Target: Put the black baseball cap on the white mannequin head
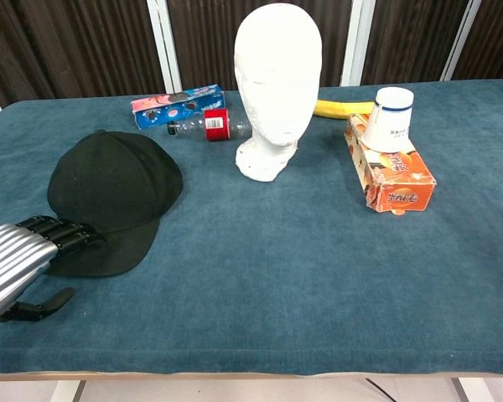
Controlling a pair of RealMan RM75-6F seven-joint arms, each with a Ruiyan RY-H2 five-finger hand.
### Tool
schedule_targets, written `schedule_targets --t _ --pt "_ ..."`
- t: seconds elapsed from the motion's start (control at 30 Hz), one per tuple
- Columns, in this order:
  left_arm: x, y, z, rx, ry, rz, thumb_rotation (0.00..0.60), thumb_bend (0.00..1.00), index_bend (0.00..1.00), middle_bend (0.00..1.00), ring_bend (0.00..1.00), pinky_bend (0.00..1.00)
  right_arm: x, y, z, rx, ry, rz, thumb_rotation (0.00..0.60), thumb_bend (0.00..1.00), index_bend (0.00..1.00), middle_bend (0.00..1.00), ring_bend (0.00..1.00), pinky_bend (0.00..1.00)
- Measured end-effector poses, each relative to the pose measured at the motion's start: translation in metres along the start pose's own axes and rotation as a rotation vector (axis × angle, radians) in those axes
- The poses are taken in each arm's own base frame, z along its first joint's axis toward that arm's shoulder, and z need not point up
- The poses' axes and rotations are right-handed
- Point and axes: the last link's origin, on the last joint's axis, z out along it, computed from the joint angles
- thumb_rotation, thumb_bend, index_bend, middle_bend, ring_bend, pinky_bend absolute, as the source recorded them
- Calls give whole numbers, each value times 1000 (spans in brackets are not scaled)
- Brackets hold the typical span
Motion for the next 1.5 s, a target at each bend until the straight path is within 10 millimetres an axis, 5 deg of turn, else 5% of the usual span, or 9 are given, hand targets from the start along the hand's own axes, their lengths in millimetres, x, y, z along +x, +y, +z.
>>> schedule_targets --t 0.43,0.63,0.77,1.17,1.5 --pt "-9 5 19 3 157 138 600 335 464 473 394 376 3 3 -3 -5 8 7 600 76 0 0 0 0" --pt "-5 8 26 -7 216 124 600 425 650 620 516 487 3 3 -3 -4 8 10 600 76 0 0 0 0" --pt "1 8 31 -25 267 115 600 470 674 664 557 527 3 4 -3 -3 7 9 600 76 0 0 0 0" --pt "38 -12 48 -12 490 127 600 580 714 739 588 546 2 4 -4 -5 -1 4 600 76 0 0 0 0" --pt "94 -62 60 43 738 263 600 617 724 749 603 564 2 4 -5 0 -3 4 600 76 0 0 0 0"
